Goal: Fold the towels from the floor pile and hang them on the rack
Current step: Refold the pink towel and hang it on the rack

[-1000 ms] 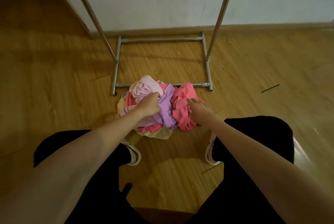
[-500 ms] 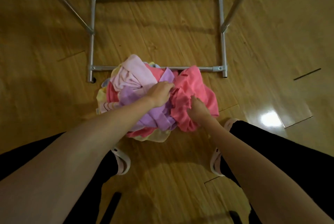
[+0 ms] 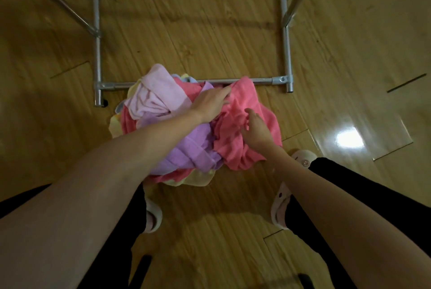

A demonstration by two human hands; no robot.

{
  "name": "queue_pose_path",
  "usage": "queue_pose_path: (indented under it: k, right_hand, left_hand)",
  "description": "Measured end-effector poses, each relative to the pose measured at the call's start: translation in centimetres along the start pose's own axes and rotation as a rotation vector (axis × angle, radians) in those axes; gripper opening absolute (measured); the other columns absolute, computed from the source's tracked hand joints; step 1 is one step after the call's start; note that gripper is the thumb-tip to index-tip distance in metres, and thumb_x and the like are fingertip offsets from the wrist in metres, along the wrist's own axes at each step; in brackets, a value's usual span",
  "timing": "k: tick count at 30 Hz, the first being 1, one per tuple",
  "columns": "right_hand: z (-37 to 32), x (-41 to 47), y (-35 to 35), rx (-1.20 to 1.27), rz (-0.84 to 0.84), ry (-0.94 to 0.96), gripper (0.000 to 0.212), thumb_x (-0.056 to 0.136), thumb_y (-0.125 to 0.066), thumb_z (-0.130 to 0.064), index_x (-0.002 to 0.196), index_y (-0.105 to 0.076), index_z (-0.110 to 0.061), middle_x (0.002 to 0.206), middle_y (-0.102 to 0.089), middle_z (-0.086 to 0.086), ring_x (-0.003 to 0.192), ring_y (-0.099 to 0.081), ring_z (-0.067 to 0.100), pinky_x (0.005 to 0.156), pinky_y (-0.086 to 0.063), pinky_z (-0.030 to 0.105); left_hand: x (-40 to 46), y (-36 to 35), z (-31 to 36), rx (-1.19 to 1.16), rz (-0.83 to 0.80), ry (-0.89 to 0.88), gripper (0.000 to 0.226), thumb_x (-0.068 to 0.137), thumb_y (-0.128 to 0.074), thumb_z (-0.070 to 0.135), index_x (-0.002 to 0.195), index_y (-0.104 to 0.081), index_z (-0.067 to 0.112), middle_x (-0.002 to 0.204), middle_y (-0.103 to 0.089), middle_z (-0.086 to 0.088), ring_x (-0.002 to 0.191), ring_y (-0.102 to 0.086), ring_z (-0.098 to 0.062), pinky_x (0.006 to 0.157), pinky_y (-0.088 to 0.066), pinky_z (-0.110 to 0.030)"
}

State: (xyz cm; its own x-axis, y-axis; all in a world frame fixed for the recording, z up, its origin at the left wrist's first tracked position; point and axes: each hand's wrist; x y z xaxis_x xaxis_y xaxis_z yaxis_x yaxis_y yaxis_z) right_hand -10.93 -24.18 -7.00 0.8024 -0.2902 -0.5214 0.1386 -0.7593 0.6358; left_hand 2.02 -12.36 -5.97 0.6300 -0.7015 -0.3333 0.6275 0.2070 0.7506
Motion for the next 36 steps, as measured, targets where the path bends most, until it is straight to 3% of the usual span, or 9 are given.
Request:
queue_pose_path:
  k: [4,11,14,16,19,24,27,30,36]
  right_hand:
    - [-1.0,-0.5,3.2,-0.076,-0.037,-0.020,0.044,0.089,-0.050,-0.009,0.133,-0.044,-0.003,0.124,-0.057,0.017,0.111,-0.057,0.028,0.085,-0.045,0.031]
    - [-5.5,-5.1,9.8,0.097,0.050,0.071,0.033,0.085,-0.053,-0.006,0.117,-0.058,-0.007,0.104,-0.067,0.015,0.096,-0.063,0.031,0.083,-0.050,0.039]
    - [-8.5,-9.2,12.8,0.190,0.109,0.200,0.036,0.083,-0.053,0.002,0.119,-0.057,-0.005,0.101,-0.068,0.016,0.090,-0.064,0.028,0.084,-0.050,0.042]
    - [-10.8,-12.3,14.9,0.276,0.087,0.299,0.043,0.083,-0.053,0.006,0.125,-0.051,-0.003,0.106,-0.066,0.018,0.092,-0.063,0.023,0.086,-0.051,0.033]
    - [-14.2,-17.0,18.6,0.395,-0.020,0.429,0.054,0.084,-0.055,0.011,0.134,-0.046,-0.007,0.121,-0.059,0.017,0.109,-0.059,0.022,0.091,-0.050,0.028]
    - [-18.0,-24.2,23.9,0.438,-0.260,0.595,0.063,0.077,-0.051,0.025,0.130,-0.050,-0.009,0.130,-0.057,0.005,0.122,-0.054,0.016,0.099,-0.047,0.030]
    - [-20.0,-27.6,25.6,0.401,-0.328,0.650,0.059,0.077,-0.054,0.025,0.126,-0.054,-0.008,0.126,-0.061,0.007,0.118,-0.057,0.014,0.098,-0.049,0.034]
    - [-22.3,-30.8,26.6,0.353,-0.325,0.688,0.047,0.076,-0.059,0.023,0.114,-0.060,-0.005,0.109,-0.067,0.003,0.100,-0.063,0.003,0.093,-0.051,0.025]
    - [-24.2,-35.6,27.1,0.306,-0.316,0.722,0.022,0.078,-0.065,0.013,0.099,-0.062,0.013,0.102,-0.067,0.028,0.097,-0.065,0.040,0.094,-0.049,0.048]
  left_hand:
    - [-2.8,3.4,2.5,-0.172,0.136,-0.017,0.011,0.093,-0.054,0.010,0.098,-0.054,0.001,0.080,-0.058,-0.009,0.079,-0.057,-0.027,0.072,-0.042,-0.037]
    - [-8.9,13.2,9.7,-0.351,0.225,-0.114,0.022,0.087,-0.048,0.024,0.089,-0.059,0.005,0.073,-0.055,0.007,0.072,-0.049,-0.003,0.072,-0.039,-0.024]
    - [-12.4,17.4,14.2,-0.437,0.165,-0.175,0.014,0.085,-0.052,0.023,0.085,-0.060,0.011,0.074,-0.056,0.004,0.073,-0.049,-0.002,0.071,-0.038,-0.022]
    - [-15.1,20.1,17.3,-0.500,0.080,-0.216,0.006,0.086,-0.057,0.020,0.081,-0.058,0.019,0.077,-0.058,-0.003,0.075,-0.050,-0.009,0.070,-0.039,-0.022]
    - [-19.1,23.9,21.4,-0.561,-0.032,-0.268,0.011,0.092,-0.058,0.009,0.084,-0.061,0.016,0.075,-0.062,0.008,0.071,-0.056,-0.002,0.066,-0.042,-0.012]
    - [-25.2,28.8,26.6,-0.662,-0.115,-0.319,0.009,0.091,-0.056,0.008,0.083,-0.062,0.009,0.073,-0.064,0.008,0.069,-0.058,-0.005,0.064,-0.045,-0.014]
    - [-28.5,31.3,29.1,-0.684,-0.122,-0.340,0.007,0.089,-0.057,0.010,0.083,-0.061,0.010,0.071,-0.065,0.010,0.067,-0.058,-0.001,0.061,-0.044,-0.012]
    - [-31.4,33.0,31.0,-0.655,-0.112,-0.363,0.007,0.087,-0.058,0.013,0.082,-0.060,0.009,0.070,-0.064,0.011,0.066,-0.057,-0.001,0.062,-0.045,-0.012]
    - [-36.1,35.1,32.5,-0.724,0.057,-0.329,0.010,0.089,-0.056,0.011,0.080,-0.059,0.010,0.069,-0.060,0.007,0.065,-0.054,-0.005,0.061,-0.044,-0.013]
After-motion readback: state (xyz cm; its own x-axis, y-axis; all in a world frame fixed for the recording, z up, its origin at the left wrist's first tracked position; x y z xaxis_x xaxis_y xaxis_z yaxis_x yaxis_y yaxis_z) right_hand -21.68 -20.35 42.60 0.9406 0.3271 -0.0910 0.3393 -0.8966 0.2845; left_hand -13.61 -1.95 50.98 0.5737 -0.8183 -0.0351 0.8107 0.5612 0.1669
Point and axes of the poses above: each hand's wrist, its own x-axis towards the middle knuckle, its own y-axis out of the back of the hand, z = x × y
